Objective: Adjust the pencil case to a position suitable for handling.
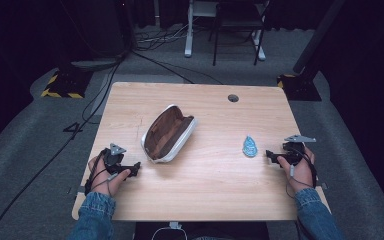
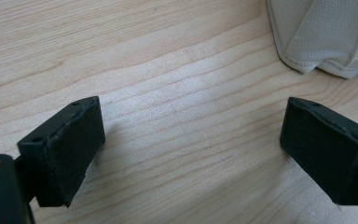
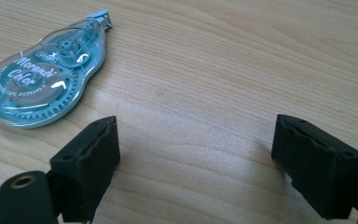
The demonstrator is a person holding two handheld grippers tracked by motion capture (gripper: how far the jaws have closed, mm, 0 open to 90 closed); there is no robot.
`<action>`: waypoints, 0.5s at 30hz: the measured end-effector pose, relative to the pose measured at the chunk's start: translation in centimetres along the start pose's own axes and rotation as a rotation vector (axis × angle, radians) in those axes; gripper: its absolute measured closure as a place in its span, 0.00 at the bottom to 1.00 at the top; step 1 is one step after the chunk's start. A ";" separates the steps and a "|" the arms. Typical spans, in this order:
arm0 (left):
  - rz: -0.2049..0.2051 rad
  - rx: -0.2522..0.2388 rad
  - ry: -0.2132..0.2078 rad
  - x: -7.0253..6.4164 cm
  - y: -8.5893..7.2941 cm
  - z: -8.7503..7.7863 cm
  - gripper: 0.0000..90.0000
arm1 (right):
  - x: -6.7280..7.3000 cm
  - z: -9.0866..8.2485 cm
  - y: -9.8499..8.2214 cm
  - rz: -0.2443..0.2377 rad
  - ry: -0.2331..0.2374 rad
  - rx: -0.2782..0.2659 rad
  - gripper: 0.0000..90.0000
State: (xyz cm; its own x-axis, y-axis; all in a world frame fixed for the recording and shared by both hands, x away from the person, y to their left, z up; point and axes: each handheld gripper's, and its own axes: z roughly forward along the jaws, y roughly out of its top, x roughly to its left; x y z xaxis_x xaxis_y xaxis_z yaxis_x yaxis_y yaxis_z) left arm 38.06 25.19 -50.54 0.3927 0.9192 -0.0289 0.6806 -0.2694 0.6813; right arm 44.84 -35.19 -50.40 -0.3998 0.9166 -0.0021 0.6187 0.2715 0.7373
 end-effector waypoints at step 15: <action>-0.058 -0.046 -0.027 0.4 1.5 -2.7 0.23 | 0.0 -0.1 -0.1 0.001 0.000 -0.002 0.17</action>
State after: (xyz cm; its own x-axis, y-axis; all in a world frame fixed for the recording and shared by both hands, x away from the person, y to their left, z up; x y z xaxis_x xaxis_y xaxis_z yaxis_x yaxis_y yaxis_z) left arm 37.60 25.95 -47.60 0.3708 0.9245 -0.0885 0.6734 -0.2020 0.7111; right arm 44.75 -35.22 -50.41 -0.3998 0.9166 -0.0013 0.6173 0.2702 0.7389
